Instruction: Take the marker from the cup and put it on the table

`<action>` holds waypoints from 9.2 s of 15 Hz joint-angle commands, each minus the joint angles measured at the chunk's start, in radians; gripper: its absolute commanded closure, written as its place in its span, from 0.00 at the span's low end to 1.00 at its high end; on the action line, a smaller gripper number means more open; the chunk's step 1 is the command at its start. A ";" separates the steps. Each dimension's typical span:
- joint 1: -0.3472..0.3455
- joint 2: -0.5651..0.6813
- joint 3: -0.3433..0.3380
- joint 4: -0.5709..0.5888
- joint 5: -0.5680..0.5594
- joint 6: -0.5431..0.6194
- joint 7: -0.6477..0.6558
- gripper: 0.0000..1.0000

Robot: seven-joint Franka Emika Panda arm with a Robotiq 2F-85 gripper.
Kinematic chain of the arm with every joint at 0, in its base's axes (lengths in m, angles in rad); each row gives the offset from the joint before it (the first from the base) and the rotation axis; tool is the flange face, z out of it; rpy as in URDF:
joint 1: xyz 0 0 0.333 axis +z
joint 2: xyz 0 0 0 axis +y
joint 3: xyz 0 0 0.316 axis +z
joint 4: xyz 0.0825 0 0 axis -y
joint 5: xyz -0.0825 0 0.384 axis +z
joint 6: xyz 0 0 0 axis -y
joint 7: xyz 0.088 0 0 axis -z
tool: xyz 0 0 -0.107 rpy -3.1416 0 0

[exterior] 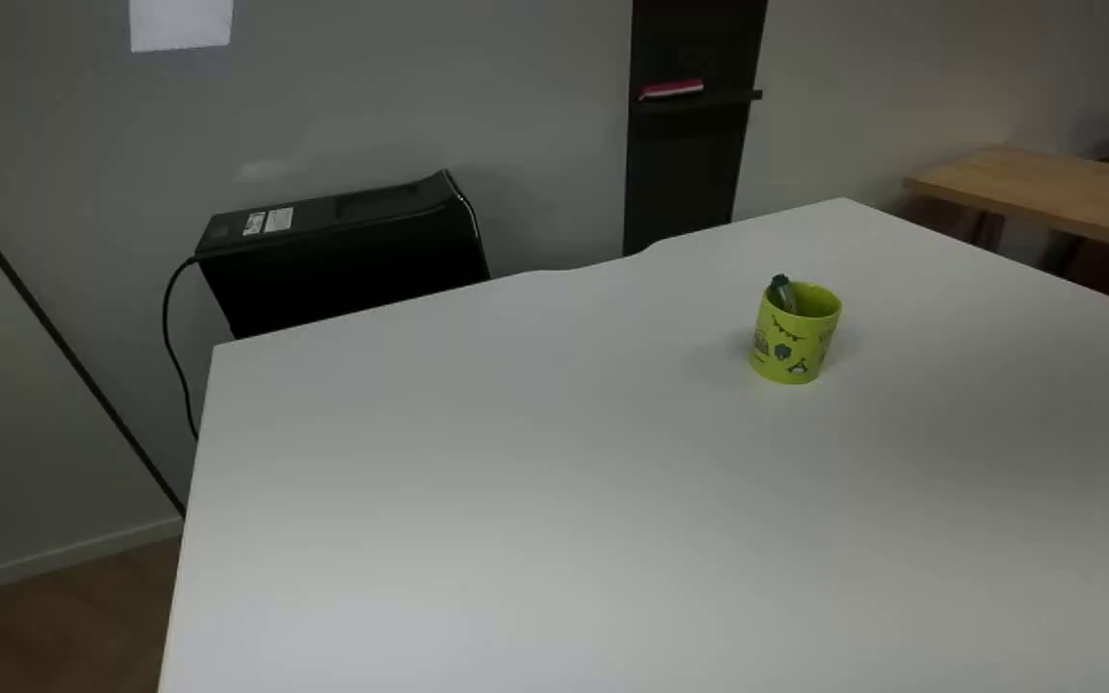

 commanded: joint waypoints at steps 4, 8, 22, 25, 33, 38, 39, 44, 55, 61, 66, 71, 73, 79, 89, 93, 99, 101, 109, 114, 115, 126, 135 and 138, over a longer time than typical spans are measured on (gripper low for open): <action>-0.017 -0.001 0.012 0.004 0.007 -0.001 -0.008 0.00; -0.017 -0.001 0.012 0.004 0.007 0.000 -0.009 0.00; -0.045 0.459 -0.029 0.127 -0.073 0.105 -0.183 0.00; -0.048 0.591 -0.030 0.226 -0.119 0.181 -0.189 0.00; -0.066 0.930 -0.026 0.621 -0.126 0.045 -0.321 0.00; -0.069 0.946 -0.022 0.636 -0.136 0.016 -0.315 0.00; -0.070 0.958 -0.022 0.651 -0.136 0.009 -0.316 0.00; -0.070 0.985 -0.022 0.683 -0.153 -0.014 -0.332 0.00; -0.068 1.270 -0.010 0.993 -0.307 -0.149 -0.438 0.00; -0.059 1.476 0.000 1.247 -0.324 -0.210 -0.428 0.00; -0.050 1.605 0.008 1.408 -0.329 -0.173 -0.422 0.00; -0.034 1.662 0.016 1.477 -0.312 -0.091 -0.395 0.00; -0.031 1.681 0.021 1.498 -0.303 -0.078 -0.383 0.00; -0.029 1.715 0.026 1.513 -0.296 -0.079 -0.361 0.00; -0.038 1.746 0.020 1.502 -0.297 -0.076 -0.329 0.00; -0.043 1.755 0.016 1.498 -0.299 -0.076 -0.321 0.00; -0.044 1.772 0.012 1.499 -0.301 -0.077 -0.307 0.00; -0.044 1.775 0.010 1.501 -0.304 -0.078 -0.307 0.00; -0.046 1.780 0.005 1.501 -0.306 -0.080 -0.298 0.25; -0.043 1.785 -0.008 1.506 -0.317 -0.086 -0.291 0.55; -0.042 1.786 -0.011 1.507 -0.319 -0.087 -0.288 0.61; -0.027 1.793 -0.046 1.557 -0.352 -0.165 -0.217 0.94; -0.013 1.737 -0.036 1.686 -0.321 -0.294 -0.178 0.94; 0.004 1.694 -0.028 1.703 -0.322 -0.304 -0.191 0.94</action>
